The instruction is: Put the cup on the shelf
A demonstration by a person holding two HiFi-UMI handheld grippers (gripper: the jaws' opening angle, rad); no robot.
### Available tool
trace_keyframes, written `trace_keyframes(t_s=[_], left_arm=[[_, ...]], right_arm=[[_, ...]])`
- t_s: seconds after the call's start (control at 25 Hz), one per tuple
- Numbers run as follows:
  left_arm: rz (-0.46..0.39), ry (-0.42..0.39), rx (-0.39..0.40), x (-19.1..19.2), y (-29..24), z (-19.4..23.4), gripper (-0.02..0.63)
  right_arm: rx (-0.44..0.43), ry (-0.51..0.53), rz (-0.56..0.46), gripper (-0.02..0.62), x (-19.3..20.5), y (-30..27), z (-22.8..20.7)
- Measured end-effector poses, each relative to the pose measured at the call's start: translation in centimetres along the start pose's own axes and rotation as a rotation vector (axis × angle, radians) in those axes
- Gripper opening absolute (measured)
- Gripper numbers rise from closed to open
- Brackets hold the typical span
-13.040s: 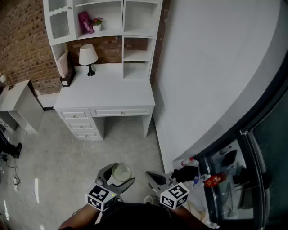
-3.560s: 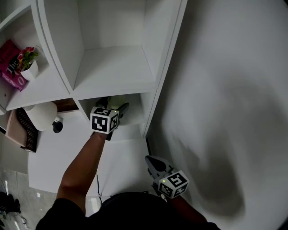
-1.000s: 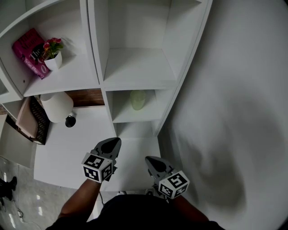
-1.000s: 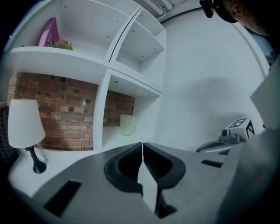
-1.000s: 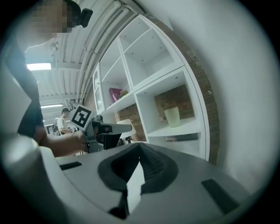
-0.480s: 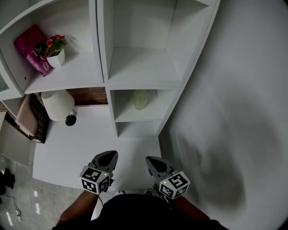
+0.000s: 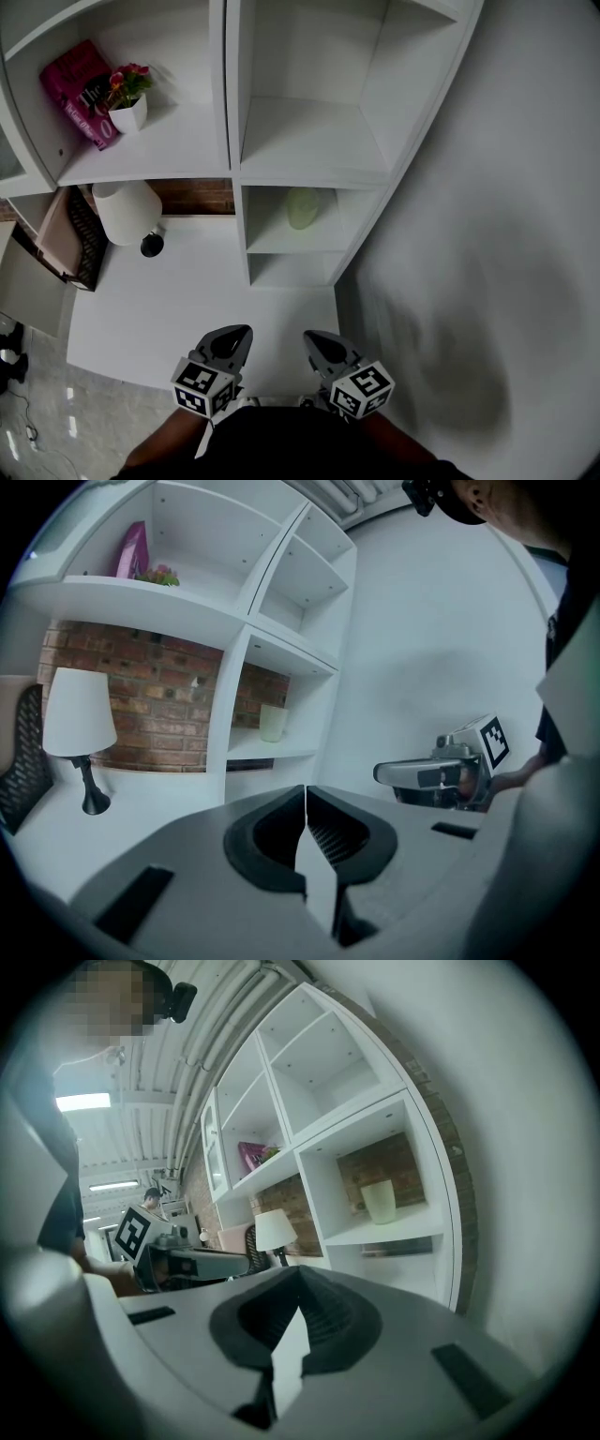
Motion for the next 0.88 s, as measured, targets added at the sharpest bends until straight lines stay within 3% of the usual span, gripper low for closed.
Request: trace_keyframes(t_s=[0.88], left_arm=[[-0.007, -0.022, 0.025, -0.76, -0.23, -1.09, 0.009]], right_arm=[[0.023, -0.009, -0.04, 0.003, -0.51, 0.42, -0.39]])
Point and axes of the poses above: the fingertips, and each gripper's own axes: y backward along the fingers, z to its left, x out of its underside, the point moved 3 cm from there along y, backward along the fingers, and after that the axes turned 14 degrees about -z, right-handed, at the moved point
